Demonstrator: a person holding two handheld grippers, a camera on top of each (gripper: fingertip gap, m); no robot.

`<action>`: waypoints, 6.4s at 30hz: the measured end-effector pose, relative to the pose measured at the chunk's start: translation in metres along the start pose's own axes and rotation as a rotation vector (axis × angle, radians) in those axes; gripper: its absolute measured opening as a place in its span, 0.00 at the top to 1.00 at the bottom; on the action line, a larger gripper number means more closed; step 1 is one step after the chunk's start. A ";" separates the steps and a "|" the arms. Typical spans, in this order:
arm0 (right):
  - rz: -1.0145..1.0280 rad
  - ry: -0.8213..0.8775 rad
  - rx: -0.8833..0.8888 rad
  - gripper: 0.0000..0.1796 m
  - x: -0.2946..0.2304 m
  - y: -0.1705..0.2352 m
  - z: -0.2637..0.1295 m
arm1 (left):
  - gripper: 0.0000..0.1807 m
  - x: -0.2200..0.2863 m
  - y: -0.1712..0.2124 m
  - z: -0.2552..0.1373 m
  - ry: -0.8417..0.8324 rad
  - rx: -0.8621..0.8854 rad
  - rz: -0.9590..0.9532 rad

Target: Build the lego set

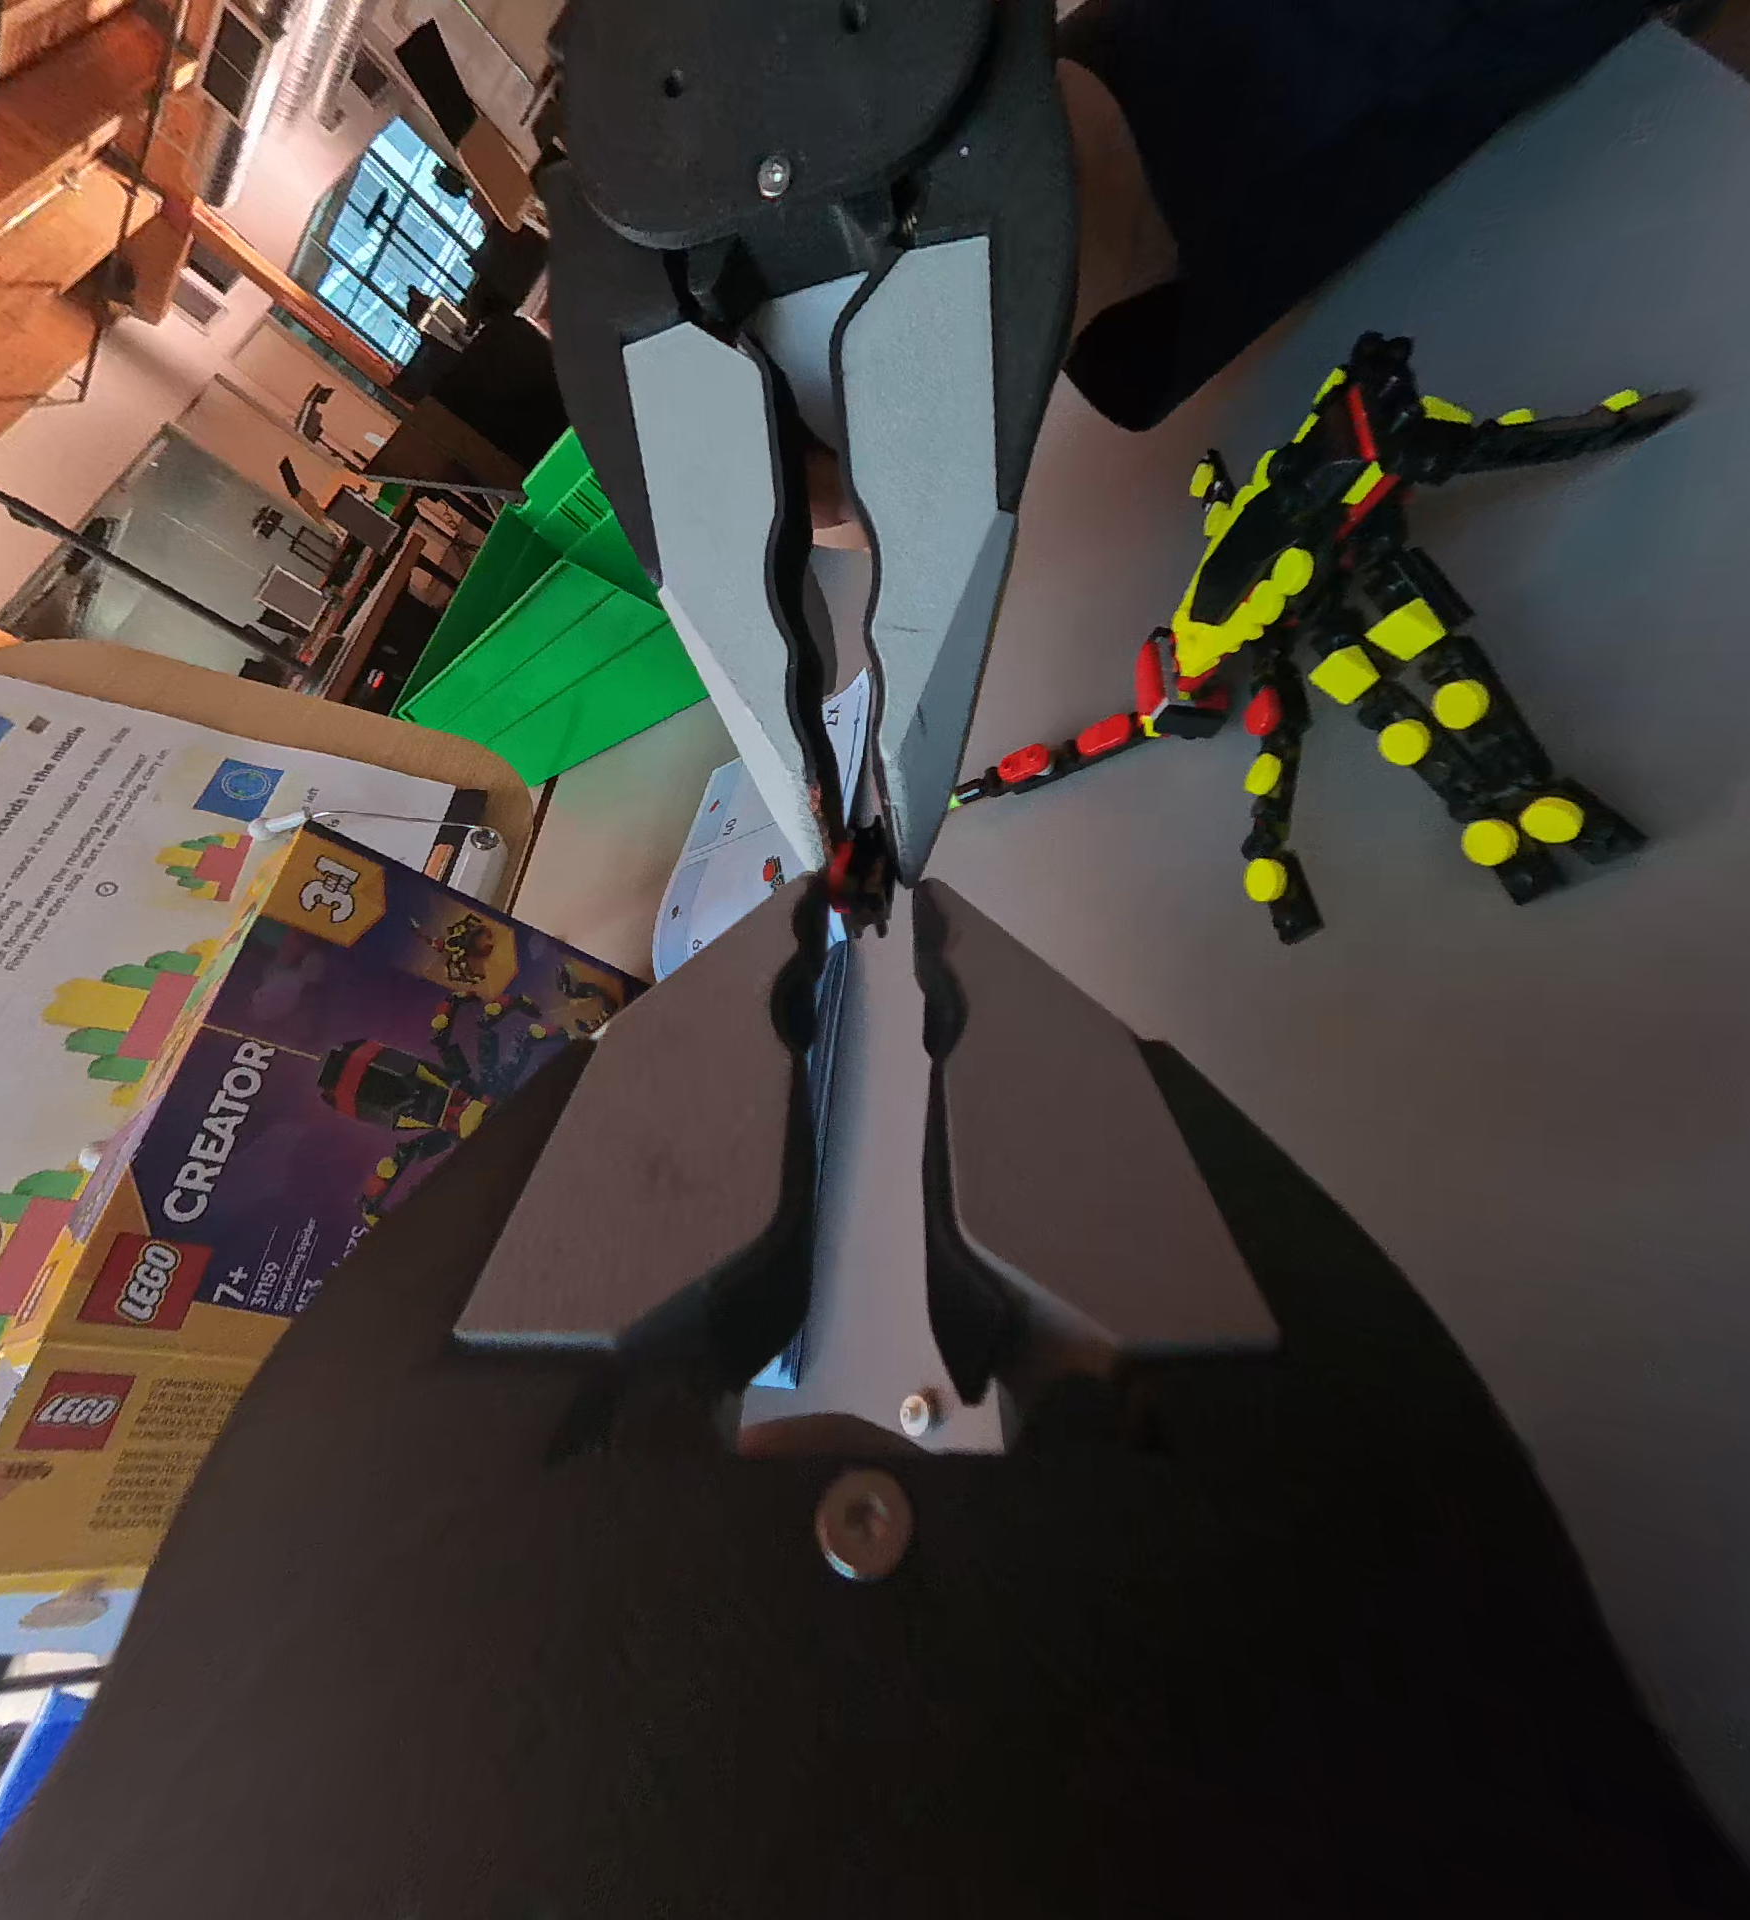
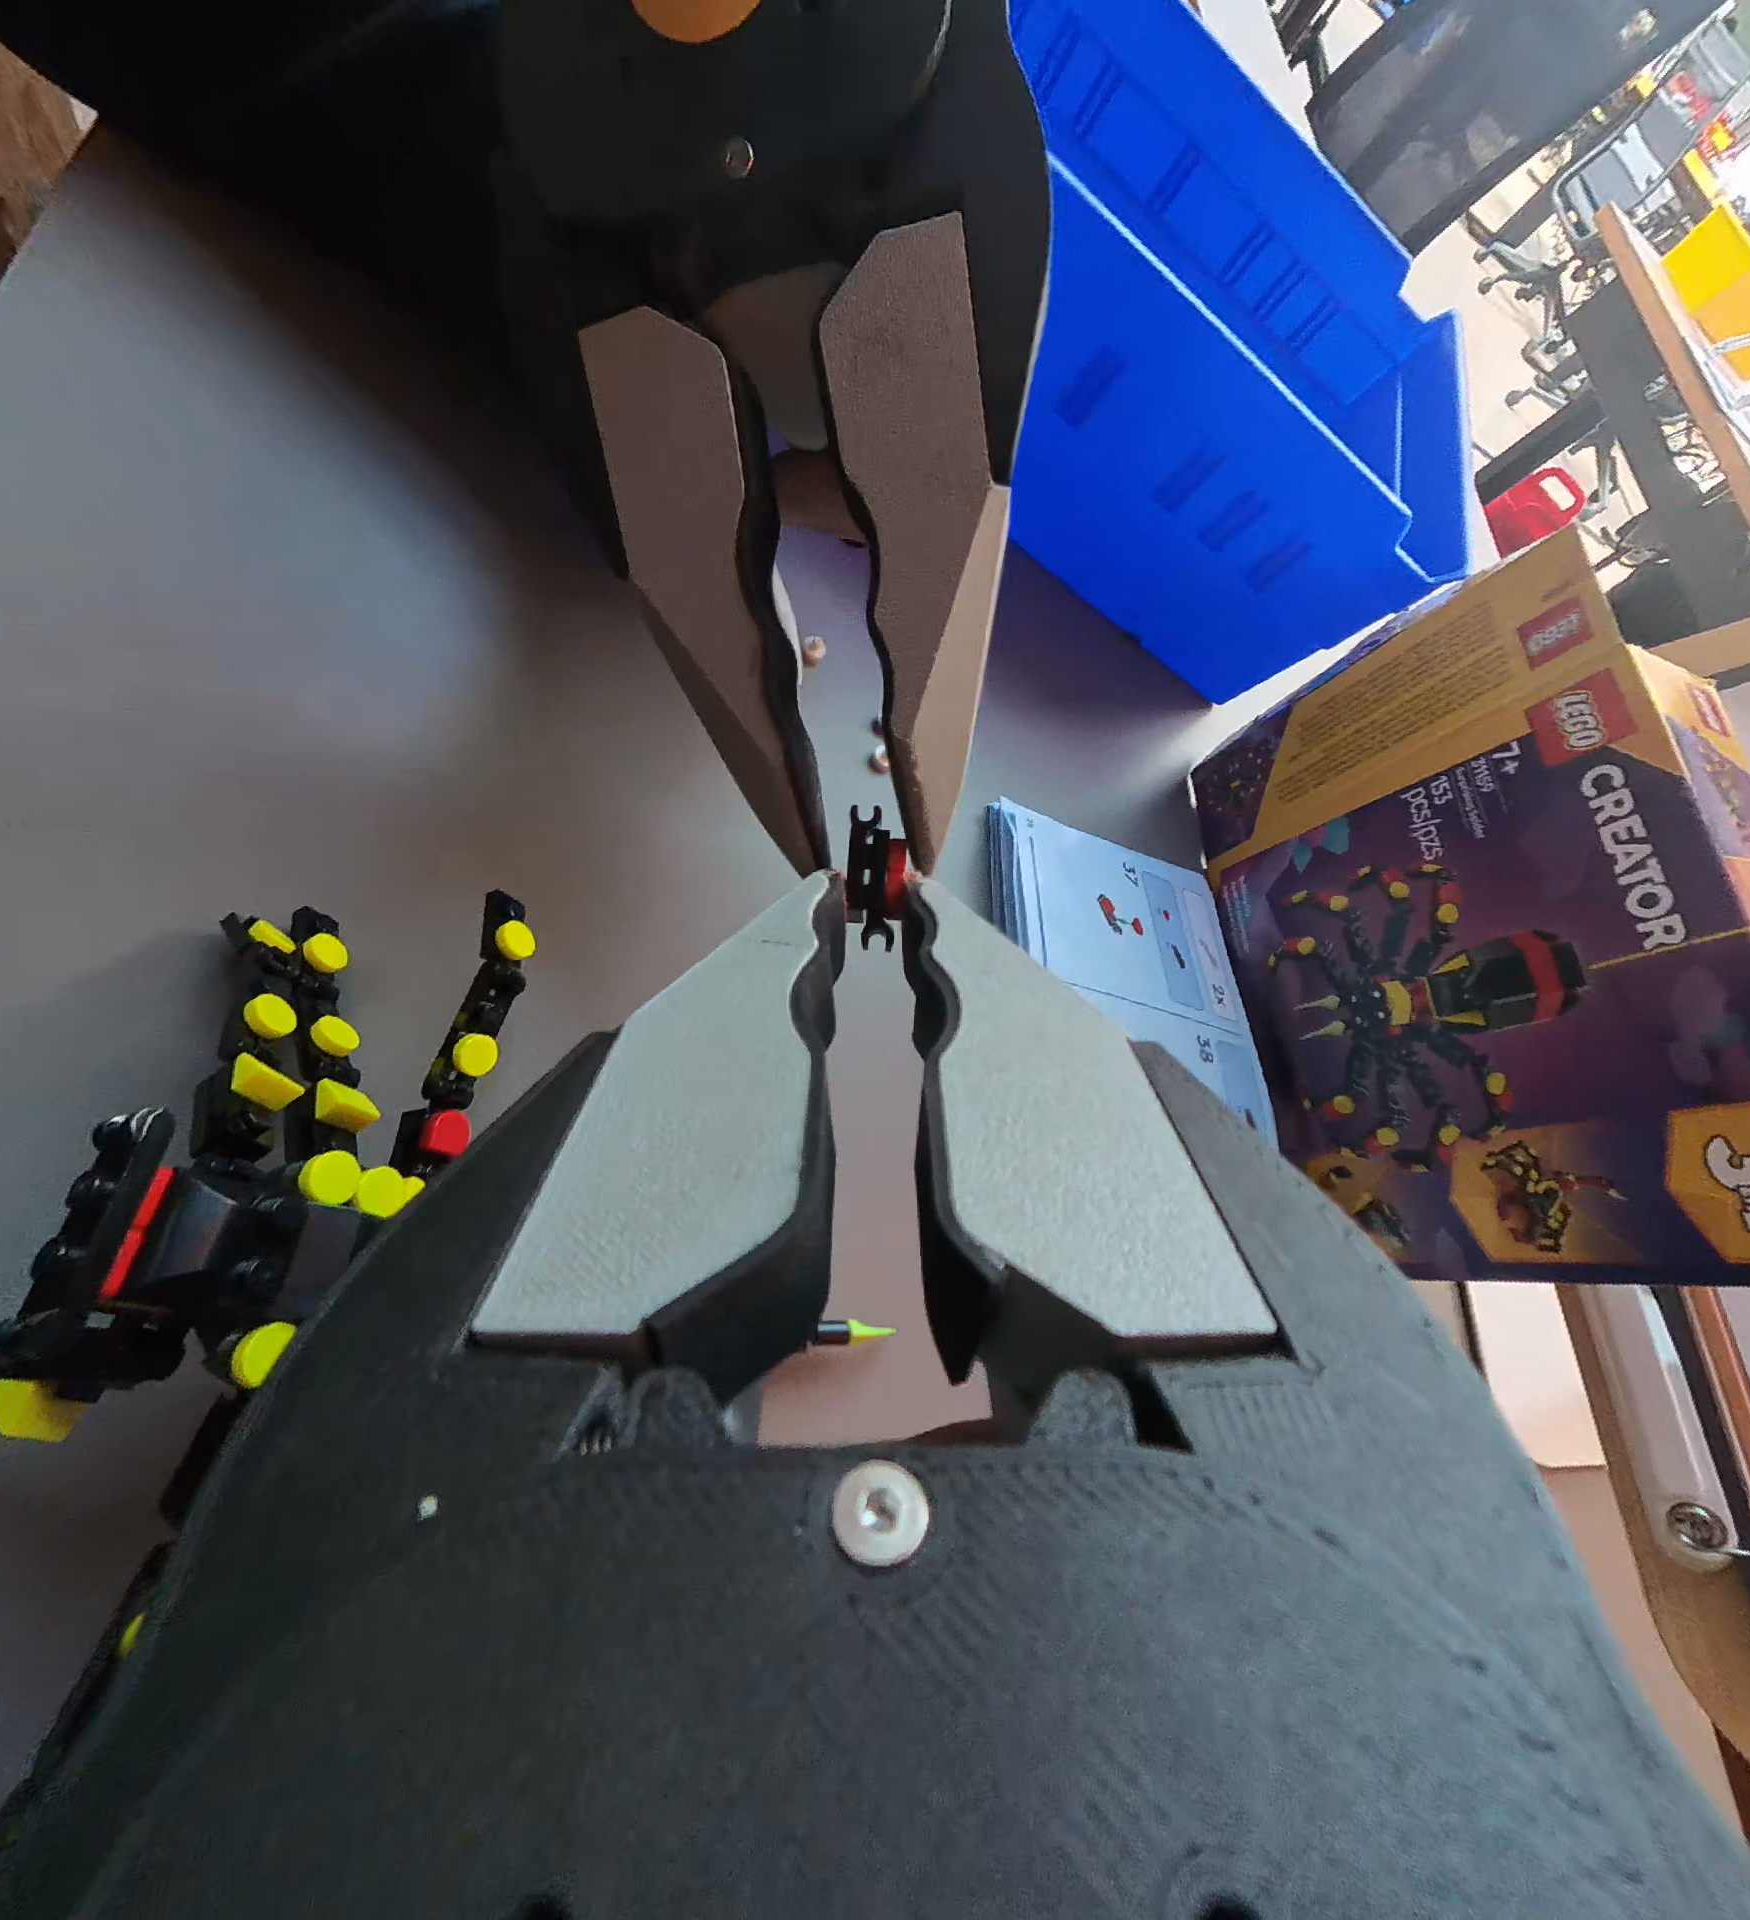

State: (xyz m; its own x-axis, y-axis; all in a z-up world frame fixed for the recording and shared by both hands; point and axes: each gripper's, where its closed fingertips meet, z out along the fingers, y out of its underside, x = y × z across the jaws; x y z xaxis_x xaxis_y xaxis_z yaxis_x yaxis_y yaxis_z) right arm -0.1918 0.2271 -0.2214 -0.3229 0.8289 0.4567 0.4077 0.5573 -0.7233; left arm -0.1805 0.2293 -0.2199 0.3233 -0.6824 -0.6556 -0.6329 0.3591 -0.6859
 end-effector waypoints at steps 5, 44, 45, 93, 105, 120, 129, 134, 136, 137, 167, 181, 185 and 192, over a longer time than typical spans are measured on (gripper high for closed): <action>0.002 -0.012 -0.004 0.96 -0.003 0.001 -0.001 | 0.95 0.001 0.000 0.000 0.034 -0.012 -0.063; -0.323 0.353 0.034 0.96 0.018 -0.018 -0.014 | 0.97 -0.015 -0.017 -0.007 0.286 0.202 -0.853; -0.329 0.360 0.034 0.96 0.019 -0.018 -0.014 | 0.97 -0.016 -0.017 -0.007 0.272 0.197 -0.837; 0.079 0.038 0.177 0.97 0.009 -0.017 -0.018 | 0.97 -0.013 -0.015 -0.004 -0.041 -0.046 -0.156; 0.161 0.048 0.152 0.97 0.015 -0.011 -0.012 | 0.98 -0.019 -0.005 -0.001 -0.130 -0.138 -0.118; 0.236 0.078 0.159 0.97 0.023 -0.010 -0.008 | 0.98 -0.026 0.001 -0.001 -0.203 -0.188 -0.095; 0.182 0.078 0.155 0.96 0.024 -0.010 -0.007 | 0.97 -0.024 -0.001 0.000 -0.116 -0.103 -0.219; 0.245 -0.044 0.221 0.82 0.019 -0.014 -0.020 | 0.97 -0.032 -0.006 -0.003 0.024 0.095 -0.648; 0.209 0.019 0.204 0.77 0.026 -0.012 -0.022 | 0.97 -0.031 -0.012 -0.005 0.125 0.181 -0.832; 0.170 0.067 0.195 0.78 0.030 -0.012 -0.023 | 0.97 -0.030 -0.017 -0.006 0.185 0.232 -0.919; 0.058 0.007 0.041 0.95 0.001 -0.007 -0.013 | 0.89 -0.006 -0.013 0.002 0.038 0.034 -0.240; -0.081 0.039 -0.083 0.96 -0.006 0.011 -0.002 | 0.95 0.008 0.003 0.007 0.034 -0.123 -0.056; -0.120 0.057 -0.111 0.96 -0.007 0.013 0.000 | 0.95 0.009 0.005 0.008 0.032 -0.139 -0.043; -0.095 0.027 -0.189 0.96 -0.014 0.026 0.009 | 0.96 0.018 0.019 0.014 -0.019 -0.318 0.225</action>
State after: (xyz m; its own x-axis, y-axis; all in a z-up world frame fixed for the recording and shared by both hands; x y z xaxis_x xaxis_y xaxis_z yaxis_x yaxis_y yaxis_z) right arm -0.1840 0.2298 -0.2510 -0.3454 0.7719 0.5337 0.5301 0.6298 -0.5678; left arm -0.1767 0.2328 -0.2487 0.1623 -0.5964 -0.7861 -0.8750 0.2813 -0.3940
